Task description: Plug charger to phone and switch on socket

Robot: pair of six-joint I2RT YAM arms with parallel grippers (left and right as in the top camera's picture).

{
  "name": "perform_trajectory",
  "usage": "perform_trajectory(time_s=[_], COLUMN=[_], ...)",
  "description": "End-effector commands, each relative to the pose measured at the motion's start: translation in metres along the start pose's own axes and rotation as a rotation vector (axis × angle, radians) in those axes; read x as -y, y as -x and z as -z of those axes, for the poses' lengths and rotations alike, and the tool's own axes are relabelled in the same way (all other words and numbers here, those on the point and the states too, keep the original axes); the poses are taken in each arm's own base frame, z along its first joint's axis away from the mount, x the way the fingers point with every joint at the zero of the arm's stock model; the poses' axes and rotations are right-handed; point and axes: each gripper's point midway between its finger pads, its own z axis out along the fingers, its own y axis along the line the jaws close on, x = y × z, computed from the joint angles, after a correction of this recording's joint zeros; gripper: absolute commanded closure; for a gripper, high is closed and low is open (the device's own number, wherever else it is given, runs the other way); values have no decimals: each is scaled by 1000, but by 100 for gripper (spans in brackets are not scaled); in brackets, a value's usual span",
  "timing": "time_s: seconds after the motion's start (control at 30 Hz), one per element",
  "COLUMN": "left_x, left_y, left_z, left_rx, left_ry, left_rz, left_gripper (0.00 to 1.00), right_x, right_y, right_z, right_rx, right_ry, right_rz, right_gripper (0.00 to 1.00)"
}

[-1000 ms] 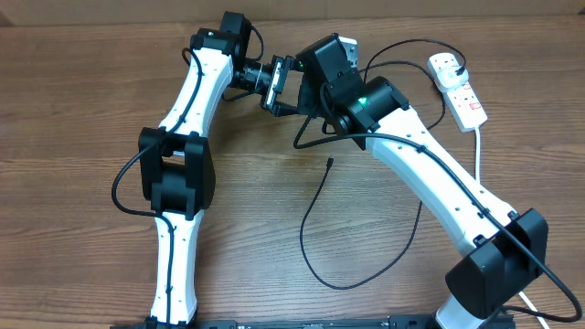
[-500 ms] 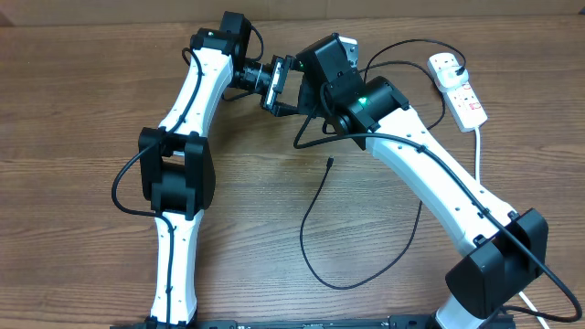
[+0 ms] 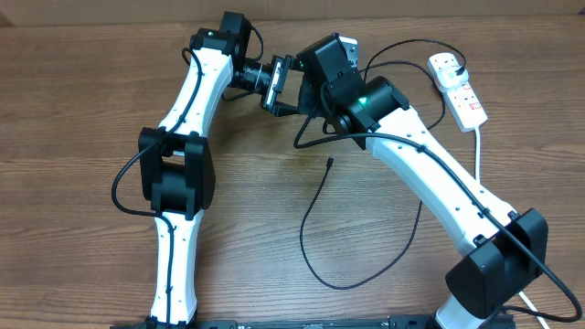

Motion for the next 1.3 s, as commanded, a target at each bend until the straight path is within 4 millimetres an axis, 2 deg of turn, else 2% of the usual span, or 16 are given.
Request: perform_trajectory(time_s=[0.0,0.27,0.6,0.83,1.0,1.27], left_x=[13,13,14,10,14,15], left_y=[-17,-17,-16,4,29,49], left_z=[-1,-1,-1,7,24,71], left_rx=[-57,-57,-51,47,164,234], left_ry=[-32,-33,-35,-7,9,-26], left_rz=[-60,-66,-104,-169,-335,-505], left_gripper=[27,27,20,10,0,0], right_x=[-1,-1,0,4,10,24], right_y=[5,4,3,7,12,29], right_z=[0,0,0,-1,0,6], right_rx=[18,17,10,24,32,45], right_ry=[-3,-3,-9,-27,-35,-52], right_rz=[1,1,3,-1,-12,-48], right_gripper=[89,96,96,96,96,96])
